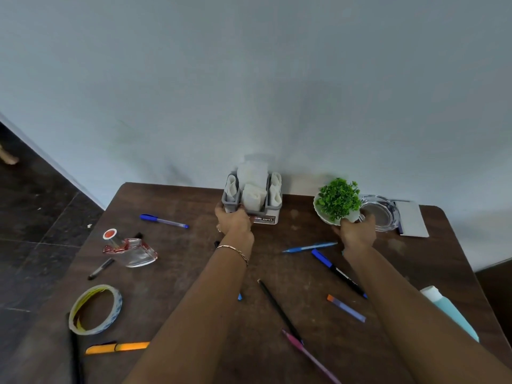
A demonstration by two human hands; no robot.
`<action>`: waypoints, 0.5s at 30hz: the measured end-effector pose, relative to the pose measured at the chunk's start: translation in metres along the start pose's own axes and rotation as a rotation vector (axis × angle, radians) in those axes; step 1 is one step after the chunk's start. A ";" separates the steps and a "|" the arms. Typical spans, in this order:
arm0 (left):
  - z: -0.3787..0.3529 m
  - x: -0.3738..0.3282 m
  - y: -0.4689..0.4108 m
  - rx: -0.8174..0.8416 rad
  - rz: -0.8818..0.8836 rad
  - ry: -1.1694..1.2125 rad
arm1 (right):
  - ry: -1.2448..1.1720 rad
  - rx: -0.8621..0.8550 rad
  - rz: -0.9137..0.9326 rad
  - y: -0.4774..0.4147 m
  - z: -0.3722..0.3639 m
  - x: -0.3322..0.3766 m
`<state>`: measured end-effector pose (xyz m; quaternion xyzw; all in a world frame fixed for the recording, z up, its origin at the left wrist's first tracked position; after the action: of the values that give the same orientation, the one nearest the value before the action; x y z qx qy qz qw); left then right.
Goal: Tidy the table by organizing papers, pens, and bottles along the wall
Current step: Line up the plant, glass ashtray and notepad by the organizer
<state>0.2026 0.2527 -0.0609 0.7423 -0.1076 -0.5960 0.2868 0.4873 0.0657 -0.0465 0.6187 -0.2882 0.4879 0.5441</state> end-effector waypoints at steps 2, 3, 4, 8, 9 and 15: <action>-0.002 0.000 0.004 0.012 0.014 0.012 | -0.020 -0.007 -0.011 0.000 -0.001 0.001; -0.004 0.001 0.006 0.021 0.021 0.017 | -0.032 -0.007 -0.018 0.000 -0.002 0.000; -0.006 0.001 0.008 0.029 0.030 0.022 | -0.045 -0.003 -0.026 0.000 -0.003 0.000; -0.012 0.003 0.018 0.038 0.045 0.011 | -0.076 0.028 -0.040 0.001 -0.011 -0.002; -0.014 0.004 0.020 0.041 0.046 0.005 | -0.084 0.038 -0.043 0.002 -0.014 -0.003; -0.016 0.004 0.025 0.034 0.050 -0.008 | -0.100 0.069 -0.079 0.003 -0.021 -0.007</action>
<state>0.2237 0.2352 -0.0481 0.7418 -0.1373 -0.5896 0.2886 0.4763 0.0837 -0.0527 0.6716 -0.2735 0.4442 0.5261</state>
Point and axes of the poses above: each hand's wrist, its own y-axis away from the middle knuckle, its own z-axis out of the back of the hand, x = y × z, the point moved 10 cm from there along -y, towards the middle knuckle, and after that the axes turned 4 degrees about -y, right-handed, at the moved point
